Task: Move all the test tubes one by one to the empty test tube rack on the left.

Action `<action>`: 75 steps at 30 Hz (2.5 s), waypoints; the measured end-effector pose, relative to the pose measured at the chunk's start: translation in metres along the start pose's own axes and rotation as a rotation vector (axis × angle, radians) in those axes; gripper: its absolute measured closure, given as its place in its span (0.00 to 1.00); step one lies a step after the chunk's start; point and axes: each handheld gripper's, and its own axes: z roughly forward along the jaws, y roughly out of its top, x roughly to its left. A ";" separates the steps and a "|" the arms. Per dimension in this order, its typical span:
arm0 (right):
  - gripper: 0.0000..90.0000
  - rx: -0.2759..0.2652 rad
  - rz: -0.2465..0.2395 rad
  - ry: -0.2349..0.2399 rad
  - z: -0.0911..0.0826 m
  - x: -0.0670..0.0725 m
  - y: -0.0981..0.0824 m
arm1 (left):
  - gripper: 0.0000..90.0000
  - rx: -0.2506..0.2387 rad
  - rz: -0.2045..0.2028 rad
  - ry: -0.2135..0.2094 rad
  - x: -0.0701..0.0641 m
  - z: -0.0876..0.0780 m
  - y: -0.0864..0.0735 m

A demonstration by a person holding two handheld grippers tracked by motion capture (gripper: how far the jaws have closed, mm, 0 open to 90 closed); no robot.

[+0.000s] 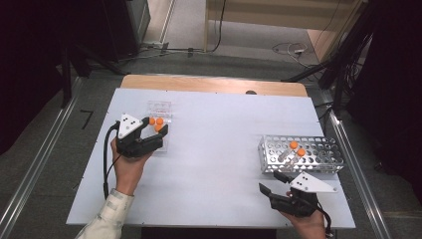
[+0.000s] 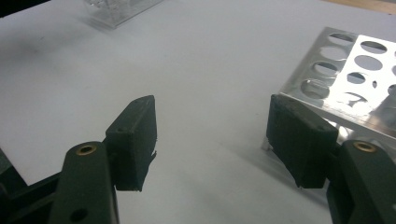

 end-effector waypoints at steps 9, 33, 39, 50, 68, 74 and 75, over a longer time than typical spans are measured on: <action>0.36 -0.037 0.047 -0.088 -0.015 -0.017 -0.006 | 0.25 0.017 0.011 -0.025 -0.010 -0.010 -0.010; 0.53 -0.121 0.149 -0.290 -0.004 -0.072 -0.009 | 0.19 0.031 0.049 -0.116 -0.044 -0.013 -0.029; 0.63 -0.124 0.140 -0.304 0.004 -0.076 -0.008 | 0.19 0.032 0.052 -0.120 -0.046 -0.012 -0.031; 0.79 -0.165 0.144 -0.307 0.000 -0.079 -0.008 | 0.19 0.044 0.048 -0.125 -0.045 -0.011 -0.032; 0.80 -0.253 0.106 -0.335 -0.028 -0.067 0.014 | 0.19 0.033 0.046 -0.132 -0.045 -0.013 -0.030; 0.80 -0.280 0.094 -0.307 -0.041 -0.057 0.021 | 0.19 0.030 0.047 -0.140 -0.047 -0.014 -0.030; 0.80 -0.283 0.089 -0.303 -0.042 -0.055 0.021 | 0.19 0.029 0.048 -0.140 -0.047 -0.014 -0.029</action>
